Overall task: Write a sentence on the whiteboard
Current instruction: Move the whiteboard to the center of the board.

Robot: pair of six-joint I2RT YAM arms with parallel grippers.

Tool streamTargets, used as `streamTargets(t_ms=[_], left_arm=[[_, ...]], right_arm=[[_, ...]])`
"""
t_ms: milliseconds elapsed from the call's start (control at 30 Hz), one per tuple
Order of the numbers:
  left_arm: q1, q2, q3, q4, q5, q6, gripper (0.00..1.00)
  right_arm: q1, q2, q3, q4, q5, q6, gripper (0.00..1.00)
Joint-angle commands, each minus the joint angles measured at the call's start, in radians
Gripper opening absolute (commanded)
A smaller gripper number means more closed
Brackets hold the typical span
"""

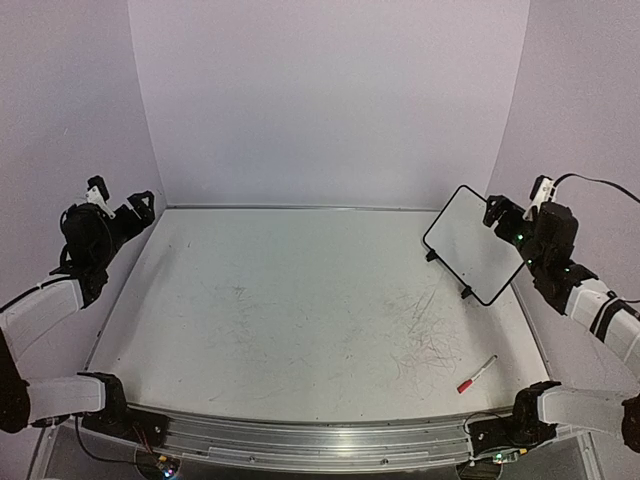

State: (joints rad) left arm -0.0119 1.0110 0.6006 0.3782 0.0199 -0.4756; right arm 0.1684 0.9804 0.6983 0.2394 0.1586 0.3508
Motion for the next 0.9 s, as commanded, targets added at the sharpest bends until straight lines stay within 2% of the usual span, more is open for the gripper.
streamTargets(t_ms=[0,133,233,367,467,567,700,867], left_arm=[[-0.004,0.001,0.026,0.091,0.196,-0.009,0.99],[-0.004,0.000,0.023,0.081,0.217,-0.006,0.99],[-0.004,0.000,0.019,0.071,0.219,-0.002,0.99],[-0.004,0.004,0.019,0.056,0.224,-0.005,1.00],[-0.004,0.005,0.014,0.041,0.225,-0.014,0.99],[-0.005,0.014,0.021,0.004,0.215,-0.019,0.99],[-0.005,0.045,0.051,-0.061,0.228,-0.023,0.99],[-0.005,0.090,0.111,-0.158,0.219,-0.036,0.99]], right_arm=[[-0.001,0.004,0.037,0.011,0.047,0.027,0.98],[-0.002,0.016,0.024,-0.024,0.077,0.049,0.98],[-0.001,0.015,0.012,-0.035,-0.029,0.012,0.98],[-0.001,0.007,0.000,-0.051,-0.085,0.074,0.98],[0.000,0.002,-0.004,-0.086,-0.052,0.170,0.98],[0.000,0.016,0.022,-0.191,0.021,0.261,0.98],[0.023,0.054,0.051,-0.283,0.021,0.338,0.98],[0.079,0.179,0.084,-0.335,0.039,0.428,0.98]])
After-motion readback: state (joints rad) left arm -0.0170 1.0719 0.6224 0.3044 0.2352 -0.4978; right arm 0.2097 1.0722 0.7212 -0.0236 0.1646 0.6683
